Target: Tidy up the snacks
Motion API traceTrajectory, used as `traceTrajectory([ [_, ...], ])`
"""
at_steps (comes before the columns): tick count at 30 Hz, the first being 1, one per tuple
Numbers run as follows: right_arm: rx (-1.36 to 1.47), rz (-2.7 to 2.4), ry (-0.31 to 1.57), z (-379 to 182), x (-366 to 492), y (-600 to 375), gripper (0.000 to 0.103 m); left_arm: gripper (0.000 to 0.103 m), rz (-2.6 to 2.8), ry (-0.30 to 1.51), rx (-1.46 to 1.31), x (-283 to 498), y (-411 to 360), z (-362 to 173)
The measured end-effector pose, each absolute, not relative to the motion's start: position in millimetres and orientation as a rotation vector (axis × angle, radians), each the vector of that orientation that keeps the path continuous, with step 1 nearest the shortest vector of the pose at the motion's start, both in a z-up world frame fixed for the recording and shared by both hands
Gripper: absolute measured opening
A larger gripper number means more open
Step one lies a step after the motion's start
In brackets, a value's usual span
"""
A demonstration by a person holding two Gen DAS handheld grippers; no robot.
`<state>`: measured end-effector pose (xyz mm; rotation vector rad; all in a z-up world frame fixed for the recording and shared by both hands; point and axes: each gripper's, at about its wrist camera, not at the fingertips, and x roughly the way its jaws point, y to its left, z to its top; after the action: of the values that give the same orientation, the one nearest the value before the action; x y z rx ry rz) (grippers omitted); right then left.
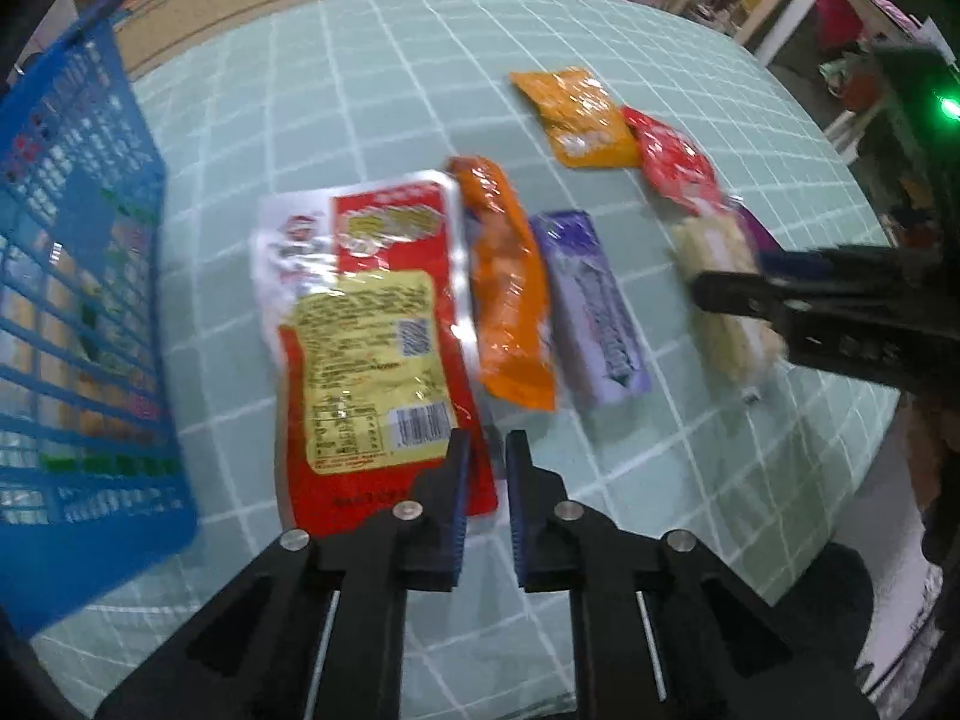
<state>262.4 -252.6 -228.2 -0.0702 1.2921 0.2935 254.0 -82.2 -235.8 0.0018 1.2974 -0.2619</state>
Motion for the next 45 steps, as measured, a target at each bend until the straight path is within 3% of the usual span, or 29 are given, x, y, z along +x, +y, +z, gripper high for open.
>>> traceTrajectory([
  [6,-0.037,0.339,1.266,-214,257,-247,0.05,0.0,-0.227,1.287,-0.012,262,-72,-229],
  [22,-0.005,0.396,1.207,-178,235,-233,0.05,0.001,-0.24,1.206,0.022,228,-68,-184],
  [26,0.009,0.393,1.207,-179,232,-237,0.05,0.041,-0.191,1.173,0.047,236,-74,-177],
  [27,0.012,0.392,1.207,-179,231,-240,0.05,0.044,-0.177,1.17,0.045,239,-74,-176],
  [38,0.073,0.417,1.221,-191,239,-272,0.05,0.06,0.012,1.217,0.13,297,-70,-202],
  [45,0.104,0.422,1.229,-201,248,-282,0.05,0.06,-0.058,1.259,0.031,311,-65,-219],
])
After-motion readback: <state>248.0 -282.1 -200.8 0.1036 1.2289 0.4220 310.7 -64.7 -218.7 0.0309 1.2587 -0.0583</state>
